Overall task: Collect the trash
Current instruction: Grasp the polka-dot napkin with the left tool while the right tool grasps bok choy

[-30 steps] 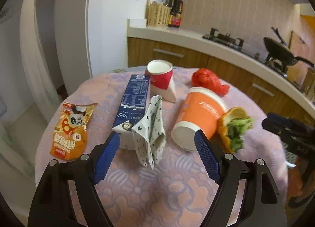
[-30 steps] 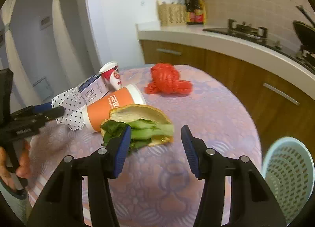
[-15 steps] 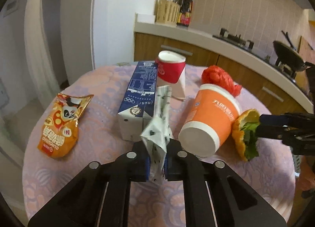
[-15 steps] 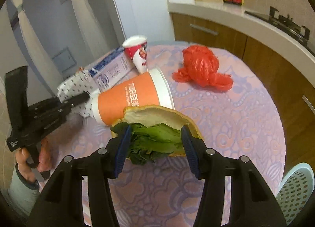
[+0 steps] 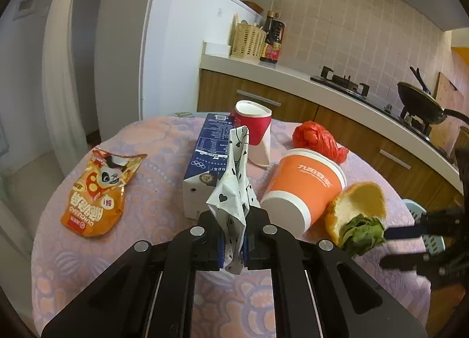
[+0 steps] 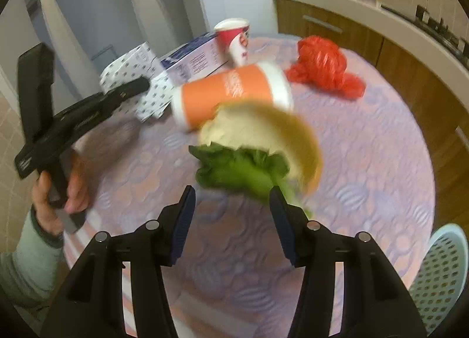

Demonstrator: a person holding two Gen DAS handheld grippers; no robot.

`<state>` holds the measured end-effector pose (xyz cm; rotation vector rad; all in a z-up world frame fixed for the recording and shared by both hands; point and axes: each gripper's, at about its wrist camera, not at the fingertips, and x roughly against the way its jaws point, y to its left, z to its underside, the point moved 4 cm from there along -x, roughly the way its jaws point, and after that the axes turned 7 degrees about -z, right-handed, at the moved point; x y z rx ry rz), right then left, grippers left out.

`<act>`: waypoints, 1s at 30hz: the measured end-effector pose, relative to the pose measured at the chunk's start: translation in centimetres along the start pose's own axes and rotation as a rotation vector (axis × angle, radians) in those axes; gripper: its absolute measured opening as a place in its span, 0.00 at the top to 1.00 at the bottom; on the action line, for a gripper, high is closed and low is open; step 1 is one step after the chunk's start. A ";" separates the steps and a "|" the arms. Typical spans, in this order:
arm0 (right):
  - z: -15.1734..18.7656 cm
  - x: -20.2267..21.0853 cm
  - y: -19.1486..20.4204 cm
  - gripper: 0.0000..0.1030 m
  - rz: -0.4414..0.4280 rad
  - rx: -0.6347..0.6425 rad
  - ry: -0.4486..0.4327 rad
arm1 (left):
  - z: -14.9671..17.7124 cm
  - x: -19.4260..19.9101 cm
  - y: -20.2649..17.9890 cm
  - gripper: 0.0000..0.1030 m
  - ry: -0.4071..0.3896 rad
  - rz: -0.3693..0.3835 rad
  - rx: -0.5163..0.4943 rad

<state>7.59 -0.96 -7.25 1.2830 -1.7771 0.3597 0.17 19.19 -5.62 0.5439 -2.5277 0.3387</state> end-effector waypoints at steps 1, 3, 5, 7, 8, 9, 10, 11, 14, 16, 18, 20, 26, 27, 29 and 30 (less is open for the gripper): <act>0.4 0.2 0.1 0.52 0.015 0.006 -0.003 | 0.0 0.0 -0.1 0.94 -0.001 0.001 -0.003; 0.6 0.6 0.1 0.52 0.016 0.004 -0.015 | 0.0 0.1 -0.2 0.94 -0.003 0.004 -0.005; 0.6 1.2 0.1 0.52 0.017 0.004 -0.038 | 0.0 0.1 -0.2 0.94 -0.002 0.005 -0.003; -0.1 2.0 -0.1 0.52 0.023 0.008 -0.071 | 0.0 0.2 -0.1 0.94 -0.001 0.006 0.001; -0.5 2.2 -0.2 0.52 0.028 0.010 -0.082 | 0.0 0.1 -0.1 0.94 -0.001 0.007 0.003; -1.2 2.3 -0.3 0.52 0.032 0.009 -0.095 | 0.0 0.1 -0.1 0.94 0.000 0.008 0.003; -1.7 2.3 -0.5 0.52 0.029 0.003 -0.103 | 0.0 0.1 -0.1 0.94 0.000 0.008 0.004; -2.4 2.1 -0.8 0.52 0.024 -0.008 -0.111 | 0.0 0.1 -0.1 0.94 0.000 0.010 0.005; -3.6 0.9 -1.6 0.52 0.035 -0.032 -0.096 | -0.1 0.1 0.1 0.94 0.000 0.019 0.015; -3.6 0.0 -1.8 0.52 0.040 -0.028 -0.074 | -0.1 0.2 0.2 0.94 -0.001 0.027 0.023; -3.4 -1.0 -1.6 0.52 0.030 -0.011 -0.034 | -0.1 0.2 0.2 0.94 -0.001 0.031 0.026; -3.0 -1.5 -1.2 0.52 0.034 0.012 -0.004 | -0.1 0.2 0.2 0.94 -0.001 0.035 0.027; -2.3 -0.8 1.0 0.52 0.089 0.176 0.019 | -0.1 0.1 0.3 0.94 -0.004 0.043 0.026; -2.4 -0.9 0.7 0.52 0.115 0.185 0.021 | -0.1 0.1 0.3 0.94 -0.004 0.043 0.026; -2.6 -1.8 -0.2 0.52 0.138 0.187 0.058 | -0.1 0.2 0.3 0.94 -0.004 0.042 0.025; -2.6 -2.6 -0.5 0.52 0.123 0.180 0.084 | -0.1 0.3 0.3 0.94 -0.004 0.042 0.025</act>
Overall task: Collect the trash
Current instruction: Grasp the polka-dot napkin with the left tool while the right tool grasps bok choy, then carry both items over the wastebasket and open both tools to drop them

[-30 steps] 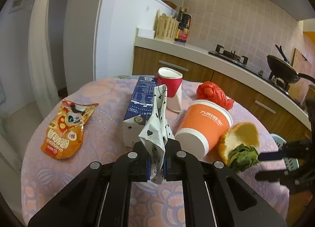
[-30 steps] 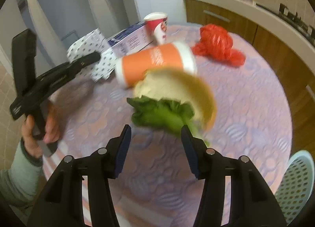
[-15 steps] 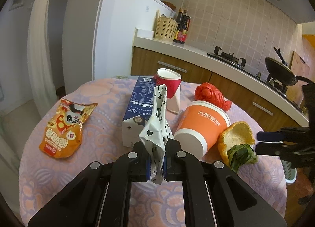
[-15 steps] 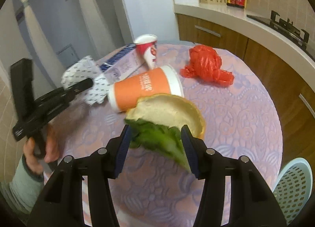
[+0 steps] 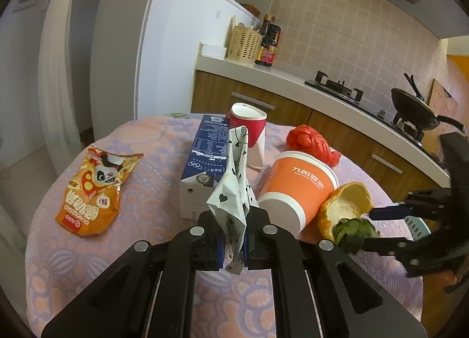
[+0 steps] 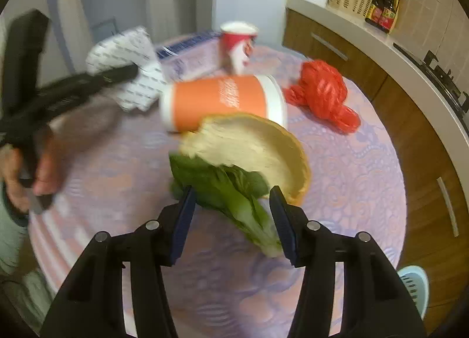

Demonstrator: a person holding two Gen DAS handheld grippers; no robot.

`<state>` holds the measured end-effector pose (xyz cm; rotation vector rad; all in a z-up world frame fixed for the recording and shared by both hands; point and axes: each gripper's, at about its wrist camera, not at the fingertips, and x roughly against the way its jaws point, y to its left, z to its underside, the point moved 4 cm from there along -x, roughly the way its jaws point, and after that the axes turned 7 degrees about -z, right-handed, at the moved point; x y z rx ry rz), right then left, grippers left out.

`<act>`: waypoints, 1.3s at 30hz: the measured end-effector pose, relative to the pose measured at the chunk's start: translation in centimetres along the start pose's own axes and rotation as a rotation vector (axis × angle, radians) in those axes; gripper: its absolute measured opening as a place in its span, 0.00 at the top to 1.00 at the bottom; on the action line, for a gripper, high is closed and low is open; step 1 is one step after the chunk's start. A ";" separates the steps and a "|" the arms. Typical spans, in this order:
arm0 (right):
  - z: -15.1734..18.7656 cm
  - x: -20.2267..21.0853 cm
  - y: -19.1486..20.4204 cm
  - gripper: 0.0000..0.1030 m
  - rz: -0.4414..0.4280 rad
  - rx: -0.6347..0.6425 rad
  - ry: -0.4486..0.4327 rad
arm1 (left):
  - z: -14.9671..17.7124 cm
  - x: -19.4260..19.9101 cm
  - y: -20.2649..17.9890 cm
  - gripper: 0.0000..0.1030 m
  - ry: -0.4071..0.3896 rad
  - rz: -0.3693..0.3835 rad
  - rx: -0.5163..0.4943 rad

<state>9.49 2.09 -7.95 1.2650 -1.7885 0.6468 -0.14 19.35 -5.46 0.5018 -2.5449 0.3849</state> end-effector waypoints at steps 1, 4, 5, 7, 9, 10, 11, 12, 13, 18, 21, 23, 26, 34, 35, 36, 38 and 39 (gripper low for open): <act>0.1 -0.5 -0.3 0.52 -0.013 -0.003 0.012 | 0.0 0.0 0.0 0.94 0.001 0.000 0.001; 0.2 -1.6 -0.4 0.52 -0.060 -0.037 0.007 | 0.0 0.0 -0.1 0.94 0.002 0.000 -0.001; 0.3 -1.5 -0.5 0.54 -0.058 -0.048 -0.002 | 0.0 0.0 -0.1 0.94 0.000 0.000 0.001; 0.6 -1.1 -0.3 0.62 -0.064 -0.068 -0.025 | 0.0 0.0 -0.1 0.94 -0.001 0.000 0.001; 1.2 -0.2 0.4 0.67 -0.026 -0.051 -0.050 | -0.1 0.1 -0.2 0.94 -0.004 0.007 -0.007; 1.6 0.4 0.8 0.71 -0.025 -0.053 -0.065 | 0.0 0.1 -0.4 0.95 -0.004 0.011 -0.012; 1.9 0.8 1.1 0.76 -0.028 -0.059 -0.078 | 0.0 0.5 -0.5 0.95 -0.006 0.026 -0.016; 2.2 1.6 1.3 0.79 -0.037 -0.070 -0.101 | 0.1 0.9 -0.6 0.95 -0.004 0.051 -0.013; 2.7 2.8 1.5 0.84 -0.058 -0.094 -0.132 | 0.2 1.3 -0.7 0.95 -0.004 0.071 -0.009; 4.5 7.4 1.2 0.84 -0.082 -0.171 -0.257 | -0.3 4.5 -2.5 0.95 -0.008 0.215 0.010; 5.9 10.0 0.0 0.84 -0.078 -0.227 -0.327 | -1.4 5.8 -4.8 0.95 -0.016 0.274 -0.019; 7.0 12.0 -1.0 0.84 -0.067 -0.263 -0.383 | -2.2 6.5 -7.1 0.95 -0.026 0.297 -0.064; 9.4 14.7 -3.0 0.84 -0.030 -0.325 -0.444 | -2.8 6.6 -11.2 0.95 -0.020 0.336 -0.139; 17.8 19.1 -10.2 0.84 0.124 -0.561 -0.514 | -2.2 4.8 -25.9 0.95 0.068 0.499 -0.360; 19.2 19.2 -11.4 0.84 0.140 -0.603 -0.512 | -1.9 4.5 -27.4 0.95 0.081 0.515 -0.378; 20.4 19.1 -12.3 0.84 0.149 -0.643 -0.510 | -1.6 4.1 -29.1 0.95 0.095 0.530 -0.401; 22.8 18.6 -14.3 0.84 0.157 -0.731 -0.496 | -1.0 3.4 -32.2 0.95 0.117 0.538 -0.451; 23.9 18.2 -15.3 0.84 0.167 -0.775 -0.480 | -0.5 2.9 -33.9 0.95 0.124 0.544 -0.482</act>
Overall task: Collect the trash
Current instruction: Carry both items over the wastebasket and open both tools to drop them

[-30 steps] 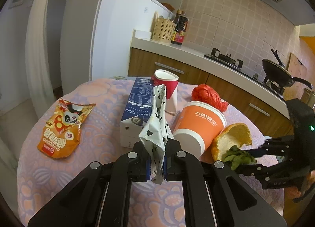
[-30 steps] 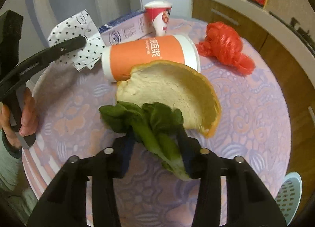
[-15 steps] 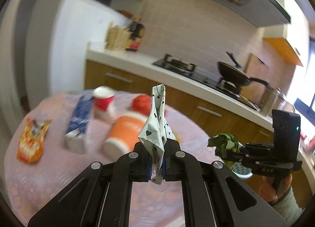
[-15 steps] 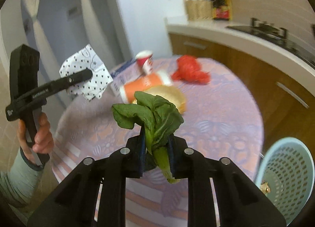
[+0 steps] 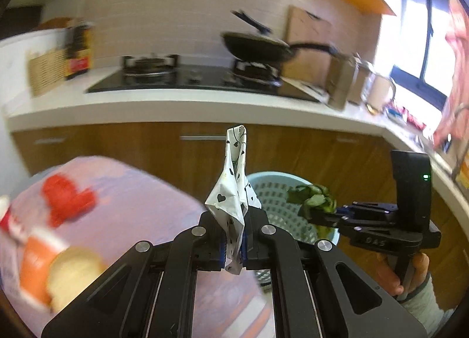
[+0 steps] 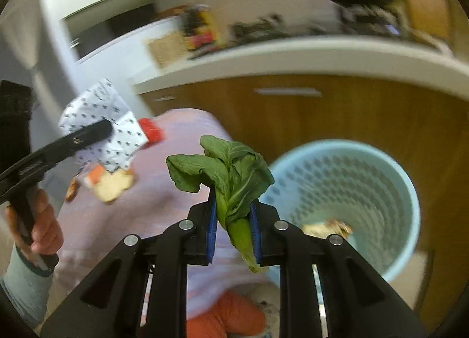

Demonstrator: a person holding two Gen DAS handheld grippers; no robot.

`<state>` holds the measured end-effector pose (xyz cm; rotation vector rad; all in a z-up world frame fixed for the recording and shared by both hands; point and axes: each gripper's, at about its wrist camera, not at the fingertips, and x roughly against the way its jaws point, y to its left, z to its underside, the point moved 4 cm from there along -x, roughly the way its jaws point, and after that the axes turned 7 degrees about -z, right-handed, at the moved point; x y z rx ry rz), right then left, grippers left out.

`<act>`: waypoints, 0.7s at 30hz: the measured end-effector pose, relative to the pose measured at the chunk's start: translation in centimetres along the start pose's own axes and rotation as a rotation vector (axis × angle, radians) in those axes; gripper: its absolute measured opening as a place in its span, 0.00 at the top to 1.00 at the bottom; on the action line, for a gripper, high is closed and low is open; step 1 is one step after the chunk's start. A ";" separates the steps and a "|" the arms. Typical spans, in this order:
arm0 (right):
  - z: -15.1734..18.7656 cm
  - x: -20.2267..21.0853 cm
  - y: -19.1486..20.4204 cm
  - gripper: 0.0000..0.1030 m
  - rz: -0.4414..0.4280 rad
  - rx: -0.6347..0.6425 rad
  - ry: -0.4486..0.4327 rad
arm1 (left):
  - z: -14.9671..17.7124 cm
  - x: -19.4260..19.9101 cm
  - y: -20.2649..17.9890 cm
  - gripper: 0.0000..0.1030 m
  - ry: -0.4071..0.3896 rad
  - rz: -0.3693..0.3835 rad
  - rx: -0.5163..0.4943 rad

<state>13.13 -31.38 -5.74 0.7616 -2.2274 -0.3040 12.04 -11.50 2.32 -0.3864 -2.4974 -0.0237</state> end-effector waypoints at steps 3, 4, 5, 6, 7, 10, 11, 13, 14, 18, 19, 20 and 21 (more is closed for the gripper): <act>0.9 -1.0 -3.7 0.84 0.072 -0.081 0.036 | -0.6 -3.3 -2.8 0.95 0.044 0.030 -0.053; 1.2 -1.4 -4.8 0.84 0.087 -0.109 0.049 | -0.7 -4.8 -4.0 0.95 0.068 0.042 -0.072; 1.5 -1.6 -5.5 0.83 0.100 -0.128 0.058 | -0.7 -5.7 -4.5 0.95 0.085 0.049 -0.079; 1.8 -2.0 -6.4 0.83 0.118 -0.152 0.065 | -0.6 -7.0 -5.2 0.95 0.110 0.055 -0.087; 2.0 -2.2 -7.0 0.82 0.135 -0.171 0.068 | -0.5 -8.1 -5.7 0.95 0.133 0.062 -0.091; 2.7 -3.8 -9.4 0.82 0.153 -0.237 0.103 | -0.1 -10.4 -6.7 0.95 0.184 0.085 -0.092; 2.9 -4.0 -9.9 0.82 0.157 -0.249 0.105 | 0.0 -11.3 -7.1 0.95 0.201 0.091 -0.095; 3.5 -4.3 -10.8 0.77 0.162 -0.278 0.114 | 0.3 -12.6 -7.6 0.95 0.225 0.095 -0.099; 3.8 -4.3 -11.1 0.74 0.160 -0.289 0.116 | 0.4 -13.3 -7.9 0.95 0.236 0.098 -0.100; 4.0 -3.2 -11.8 0.58 0.167 -0.294 0.096 | 0.4 -15.1 -8.8 0.95 0.260 0.109 -0.096; 3.9 -2.7 -11.9 0.58 0.166 -0.298 0.085 | 0.3 -15.6 -9.1 0.95 0.263 0.115 -0.095; 3.7 -2.4 -12.1 0.58 0.167 -0.303 0.078 | 0.3 -15.8 -9.2 0.95 0.265 0.117 -0.095; 3.4 -2.0 -12.4 0.58 0.174 -0.307 0.069 | 0.3 -16.0 -9.4 0.94 0.267 0.119 -0.096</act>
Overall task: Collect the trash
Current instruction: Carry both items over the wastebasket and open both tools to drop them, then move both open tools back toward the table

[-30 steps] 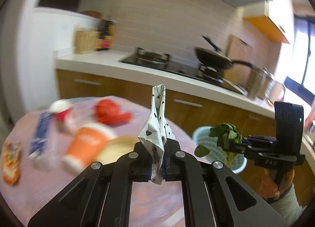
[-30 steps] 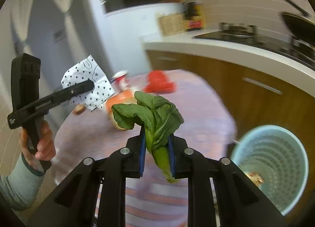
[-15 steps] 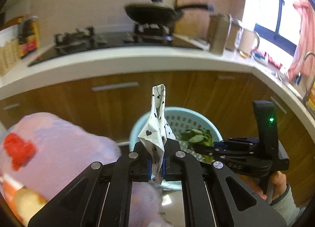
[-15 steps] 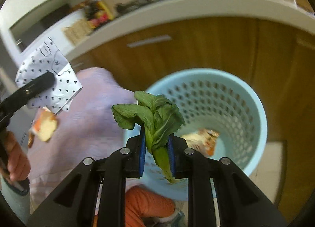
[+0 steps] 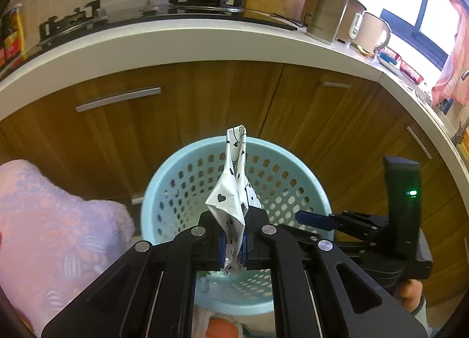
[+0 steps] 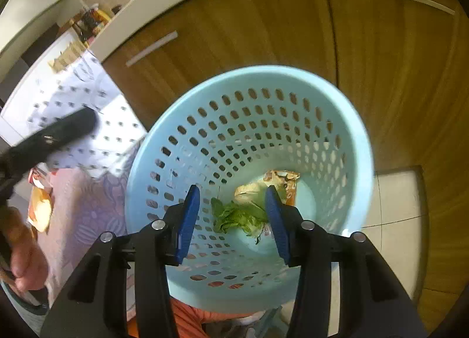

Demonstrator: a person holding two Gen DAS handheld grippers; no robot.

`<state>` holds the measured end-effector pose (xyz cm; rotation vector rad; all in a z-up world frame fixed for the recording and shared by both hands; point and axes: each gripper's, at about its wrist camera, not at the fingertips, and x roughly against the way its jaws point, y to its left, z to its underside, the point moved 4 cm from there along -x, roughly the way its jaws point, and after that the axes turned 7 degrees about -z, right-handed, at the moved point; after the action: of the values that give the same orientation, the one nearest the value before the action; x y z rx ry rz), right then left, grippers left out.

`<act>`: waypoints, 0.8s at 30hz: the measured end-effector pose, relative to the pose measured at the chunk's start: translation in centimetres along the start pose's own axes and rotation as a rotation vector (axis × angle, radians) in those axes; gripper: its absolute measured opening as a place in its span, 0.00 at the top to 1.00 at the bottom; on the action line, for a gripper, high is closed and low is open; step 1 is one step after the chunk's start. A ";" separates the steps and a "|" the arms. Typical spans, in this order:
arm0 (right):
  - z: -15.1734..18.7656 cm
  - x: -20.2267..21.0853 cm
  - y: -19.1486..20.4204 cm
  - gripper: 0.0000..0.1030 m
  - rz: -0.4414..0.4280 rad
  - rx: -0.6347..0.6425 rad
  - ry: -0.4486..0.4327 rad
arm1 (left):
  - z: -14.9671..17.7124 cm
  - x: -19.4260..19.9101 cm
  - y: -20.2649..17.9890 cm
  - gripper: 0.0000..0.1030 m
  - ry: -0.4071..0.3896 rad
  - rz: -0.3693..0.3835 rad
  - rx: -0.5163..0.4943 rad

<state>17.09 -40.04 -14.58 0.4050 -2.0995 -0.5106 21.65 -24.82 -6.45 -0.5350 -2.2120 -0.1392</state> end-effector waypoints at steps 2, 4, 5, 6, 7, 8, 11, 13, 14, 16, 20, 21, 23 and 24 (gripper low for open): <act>-0.3 0.9 -0.5 0.58 0.011 -0.012 -0.022 | -0.2 -0.6 -0.3 0.90 0.006 0.000 -0.002; -0.3 1.7 -0.7 0.58 0.006 -0.017 -0.036 | -0.1 -1.1 -0.6 0.65 0.019 -0.010 -0.010; -0.4 1.9 -0.8 0.58 0.008 -0.017 -0.039 | 0.0 -1.1 -0.6 0.54 0.014 -0.021 -0.014; -0.3 2.2 -0.7 0.58 0.010 -0.014 -0.043 | 0.0 -1.0 -0.7 0.53 0.006 -0.031 -0.021; -0.3 2.3 -0.5 0.58 0.011 -0.012 -0.045 | 0.3 -0.8 -0.5 0.53 0.007 -0.028 -0.024; -0.3 2.5 -0.3 0.58 0.012 -0.009 -0.048 | 0.4 -0.6 -0.4 0.53 0.008 -0.022 -0.019; -0.1 3.0 0.6 0.58 0.005 0.003 -0.056 | 0.9 0.8 0.5 0.53 -0.011 -0.024 -0.001; -0.1 3.3 1.7 0.58 0.000 0.025 -0.061 | 1.2 2.3 1.2 0.53 -0.030 -0.026 0.013; -0.2 3.5 2.3 0.58 -0.003 0.035 -0.064 | 1.3 2.9 1.4 0.53 -0.040 -0.028 0.016; -0.3 4.2 4.1 0.58 -0.017 0.073 -0.076 | 1.8 5.2 2.1 0.53 -0.081 -0.043 0.024; -0.5 5.1 8.2 0.58 -0.051 0.156 -0.099 | 3.0 10.1 3.8 0.53 -0.168 -0.078 0.052; -0.5 5.3 9.4 0.58 -0.061 0.180 -0.102 | 3.3 11.3 4.3 0.53 -0.188 -0.087 0.064; -0.4 5.5 12.3 0.58 -0.090 0.234 -0.106 | 4.0 14.0 5.7 0.53 -0.233 -0.102 0.099; -0.3 5.3 13.9 0.58 -0.106 0.263 -0.105 | 4.4 15.2 6.4 0.53 -0.254 -0.109 0.118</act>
<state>13.20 -30.60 -3.69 0.6561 -2.2642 -0.3220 12.71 -12.77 1.77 -0.3843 -2.4798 0.0035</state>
